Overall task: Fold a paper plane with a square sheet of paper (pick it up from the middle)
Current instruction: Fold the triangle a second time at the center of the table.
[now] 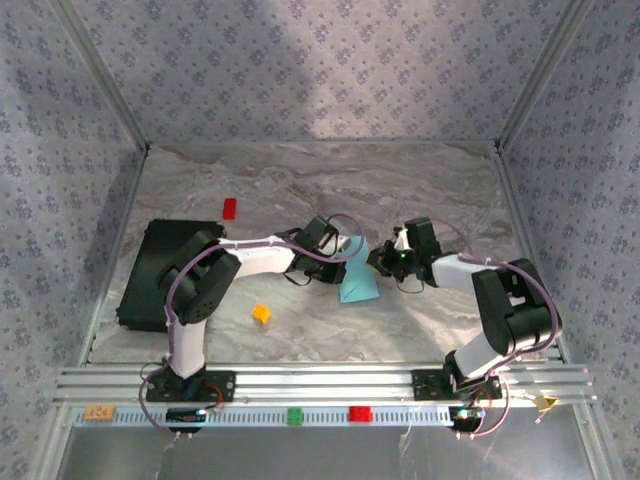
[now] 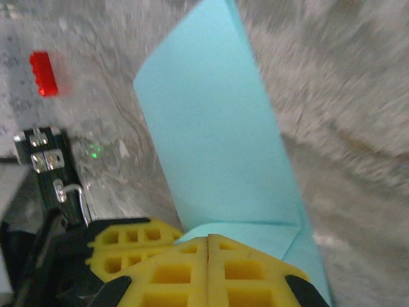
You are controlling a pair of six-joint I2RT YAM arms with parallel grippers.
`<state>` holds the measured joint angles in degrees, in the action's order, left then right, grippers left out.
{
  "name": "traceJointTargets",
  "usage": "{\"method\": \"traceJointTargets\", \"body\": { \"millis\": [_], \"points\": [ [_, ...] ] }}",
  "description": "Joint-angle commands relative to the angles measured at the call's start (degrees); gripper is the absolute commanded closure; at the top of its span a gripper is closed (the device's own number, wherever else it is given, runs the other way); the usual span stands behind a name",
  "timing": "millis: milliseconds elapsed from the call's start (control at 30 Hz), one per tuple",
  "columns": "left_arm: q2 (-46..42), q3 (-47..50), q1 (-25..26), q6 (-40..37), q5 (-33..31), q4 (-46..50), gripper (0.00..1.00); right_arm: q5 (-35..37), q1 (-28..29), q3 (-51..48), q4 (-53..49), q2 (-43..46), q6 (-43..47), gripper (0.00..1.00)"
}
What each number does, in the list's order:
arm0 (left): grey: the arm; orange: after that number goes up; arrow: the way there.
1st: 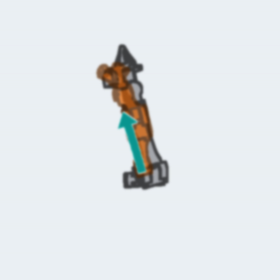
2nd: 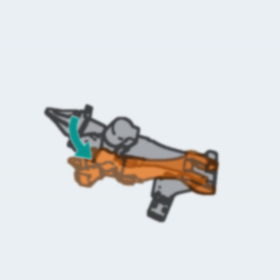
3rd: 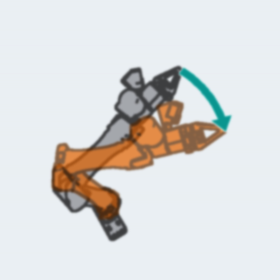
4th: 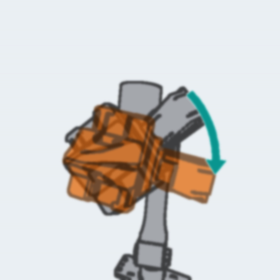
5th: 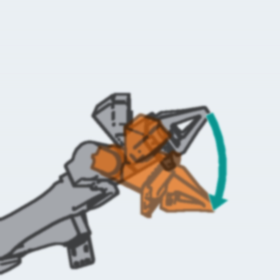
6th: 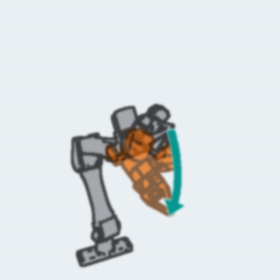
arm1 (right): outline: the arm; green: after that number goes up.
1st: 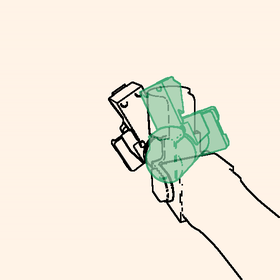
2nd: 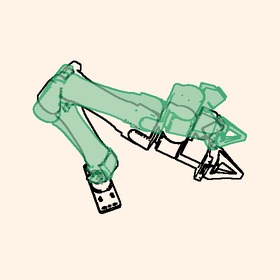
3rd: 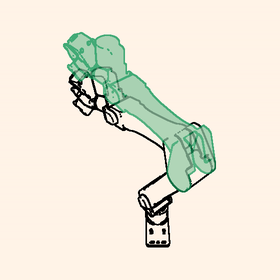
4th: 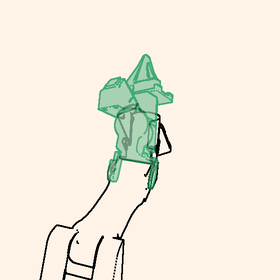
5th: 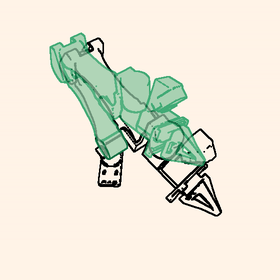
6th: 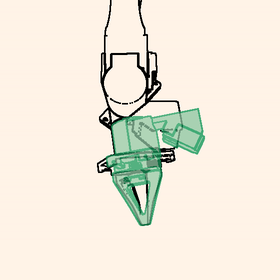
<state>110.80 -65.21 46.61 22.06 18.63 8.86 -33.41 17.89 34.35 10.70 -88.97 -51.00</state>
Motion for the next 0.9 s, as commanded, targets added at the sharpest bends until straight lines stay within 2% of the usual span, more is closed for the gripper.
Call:
{"method": "traceJointTargets", "body": {
  "millis": [0, 167, 533, 633, 800, 867],
  "points": [
    [1.2, -0.5, -0.1, -1.2, -0.2, 2.9, 1.0, -1.0, 2.2, 1.2, -1.1, -2.0, 0.8, 0.95],
    [1.3, -0.6, -0.2, -1.3, -0.3, 2.9, 1.0, -1.6, 3.5, 1.4, -1.0, -4.2, 1.4, 0.95],
    [0.7, -1.0, -0.1, -0.6, -0.4, 3.6, 0.98, 4.4, 2.8, -0.1, -9.5, -7.8, 4.4, 0.98],
    [-0.7, -1.4, -0.2, 0.9, -1.2, 4.6, 0.89, 4.4, 2.6, -1.4, -7.8, -7.7, 3.5, 0.98],
    [-4.2, -1.6, -0.1, 4.6, -2.6, 6.6, 0.66, 4.7, 2.9, -1.4, -6.8, -7.3, 2.4, 0.98],
    [-5.6, -1.8, -0.2, 6.6, -3.1, 7.3, 0.61, 4.8, 3.0, -1.3, -6.7, -7.2, 2.1, 0.98]
  ]
}}
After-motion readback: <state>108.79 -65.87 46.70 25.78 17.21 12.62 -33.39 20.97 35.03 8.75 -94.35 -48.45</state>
